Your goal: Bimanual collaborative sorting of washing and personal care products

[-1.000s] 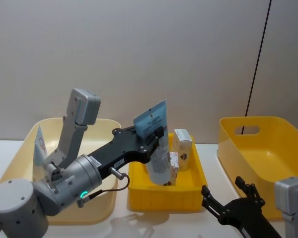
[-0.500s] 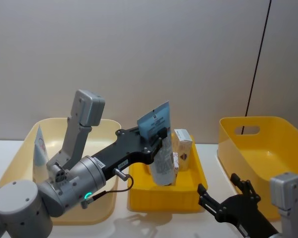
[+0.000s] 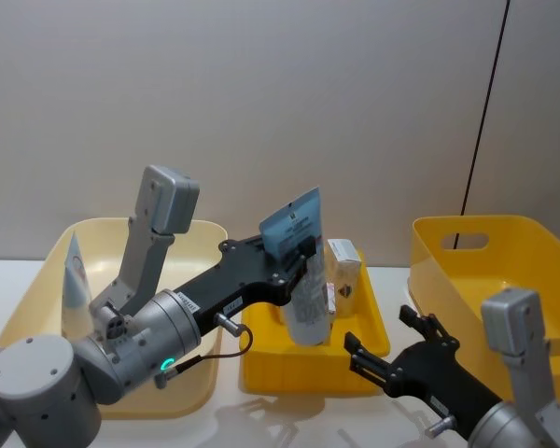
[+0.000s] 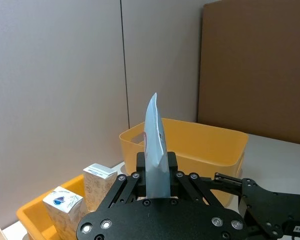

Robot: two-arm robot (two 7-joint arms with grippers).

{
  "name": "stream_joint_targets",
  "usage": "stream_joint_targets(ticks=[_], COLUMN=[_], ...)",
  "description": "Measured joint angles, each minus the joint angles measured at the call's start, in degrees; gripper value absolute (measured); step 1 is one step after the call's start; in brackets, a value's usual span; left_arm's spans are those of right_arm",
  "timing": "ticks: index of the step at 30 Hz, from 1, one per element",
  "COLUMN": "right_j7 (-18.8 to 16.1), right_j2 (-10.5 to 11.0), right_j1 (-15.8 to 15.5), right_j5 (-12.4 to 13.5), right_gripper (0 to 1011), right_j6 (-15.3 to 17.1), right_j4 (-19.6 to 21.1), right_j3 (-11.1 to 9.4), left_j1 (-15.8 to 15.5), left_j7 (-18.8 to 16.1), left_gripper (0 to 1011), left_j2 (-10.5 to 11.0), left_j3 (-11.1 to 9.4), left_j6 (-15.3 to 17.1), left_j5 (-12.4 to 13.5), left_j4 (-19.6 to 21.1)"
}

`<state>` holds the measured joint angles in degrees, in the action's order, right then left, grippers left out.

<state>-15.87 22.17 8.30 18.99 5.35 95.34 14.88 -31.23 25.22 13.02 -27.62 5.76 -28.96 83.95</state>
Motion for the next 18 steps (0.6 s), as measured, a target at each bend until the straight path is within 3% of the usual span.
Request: stream_joint_targets(ticks=[8, 18], right_j7=[-6.5, -9.9], right_j2=[1.3, 1.4], right_j1=[4.1, 7.6], right_j5=[2.8, 4.6], right_gripper=[1001, 1000], right_j6=[1.2, 1.5], right_j4=[-2.2, -4.8], right_j3=[0.9, 1.8], left_j1=[0.0, 0.0], left_j7=[0.0, -0.1], left_gripper=[219, 218], left_j2=[0.0, -0.1], left_j3=[-0.1, -0.1], left_j6=[0.0, 0.0], left_j5=[0.0, 0.0], left_j4=[0.0, 0.0])
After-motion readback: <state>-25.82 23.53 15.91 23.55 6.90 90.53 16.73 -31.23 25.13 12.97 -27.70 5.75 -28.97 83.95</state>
